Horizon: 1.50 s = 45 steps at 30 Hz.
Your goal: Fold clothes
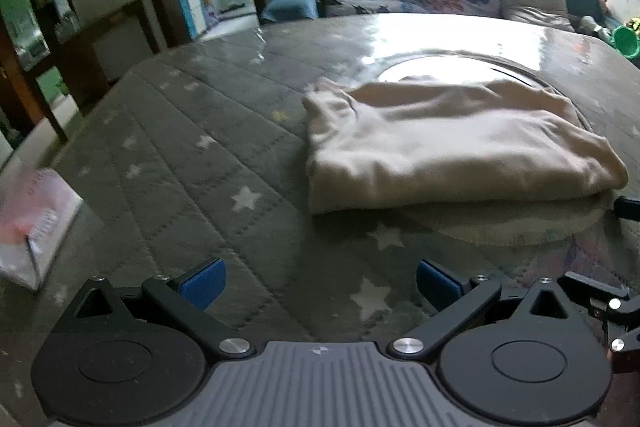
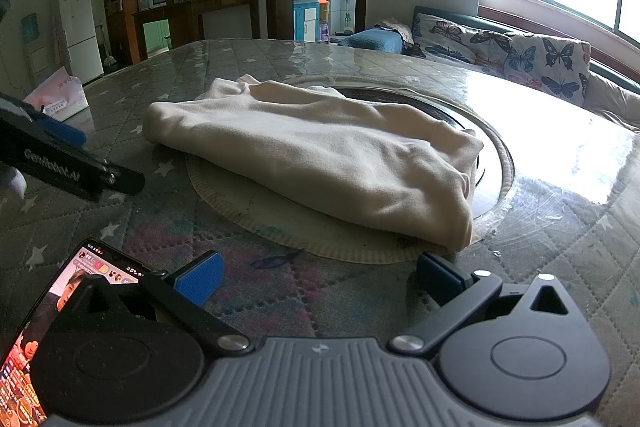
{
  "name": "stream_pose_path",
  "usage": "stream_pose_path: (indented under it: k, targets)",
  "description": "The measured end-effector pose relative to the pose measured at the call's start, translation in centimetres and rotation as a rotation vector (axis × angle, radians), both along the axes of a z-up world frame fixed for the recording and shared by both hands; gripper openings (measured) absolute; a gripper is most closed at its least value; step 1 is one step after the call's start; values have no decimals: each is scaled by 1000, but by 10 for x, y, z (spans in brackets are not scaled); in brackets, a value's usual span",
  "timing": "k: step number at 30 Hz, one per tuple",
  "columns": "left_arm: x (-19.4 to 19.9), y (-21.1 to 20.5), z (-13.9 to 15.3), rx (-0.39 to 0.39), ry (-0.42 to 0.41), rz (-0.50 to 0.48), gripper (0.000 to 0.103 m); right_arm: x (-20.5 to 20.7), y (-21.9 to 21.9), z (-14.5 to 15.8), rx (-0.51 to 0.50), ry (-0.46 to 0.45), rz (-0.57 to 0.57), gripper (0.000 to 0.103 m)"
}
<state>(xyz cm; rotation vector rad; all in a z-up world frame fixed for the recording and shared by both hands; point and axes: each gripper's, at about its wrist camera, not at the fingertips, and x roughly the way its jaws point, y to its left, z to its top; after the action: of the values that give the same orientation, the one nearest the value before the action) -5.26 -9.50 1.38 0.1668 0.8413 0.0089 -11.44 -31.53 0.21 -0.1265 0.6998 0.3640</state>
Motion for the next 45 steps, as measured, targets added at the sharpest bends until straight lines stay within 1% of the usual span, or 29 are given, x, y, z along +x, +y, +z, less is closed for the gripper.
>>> stream_pose_path:
  k: [7,12,16,19,23,25,30,36,39,44,45]
  targets:
    - [-1,2,16,16,-12,43,103,0,-1,0,0,0,0,103]
    - [-4,2,25,-15,-9,32,103,0,0,0,0,0,0,103]
    - [-2,0,28,-18,-7,29,103,0,0,0,0,0,0,103]
    - [-1,-1,29,-35,10,27,103,0,0,0,0,0,0,103]
    - [4,3,27,-114,69,20,103,0,0,0,0,0,0,103]
    - [5,2,24,-127,88,17,103,0,0,0,0,0,0,103]
    - [5,0,20,-115,100,21,103,0,0,0,-1,0,0,103]
    - [8,4,18,-153,116,23,103,0,0,0,-1,-1,0,103]
    - [9,9,18,-172,107,19,103,0,-1,0,-1,0,0,103]
    - [13,23,23,-172,50,30,103,0,-2,3,4,6,9,102]
    - [15,26,25,-172,37,36,103,-1,-2,4,8,10,12,100]
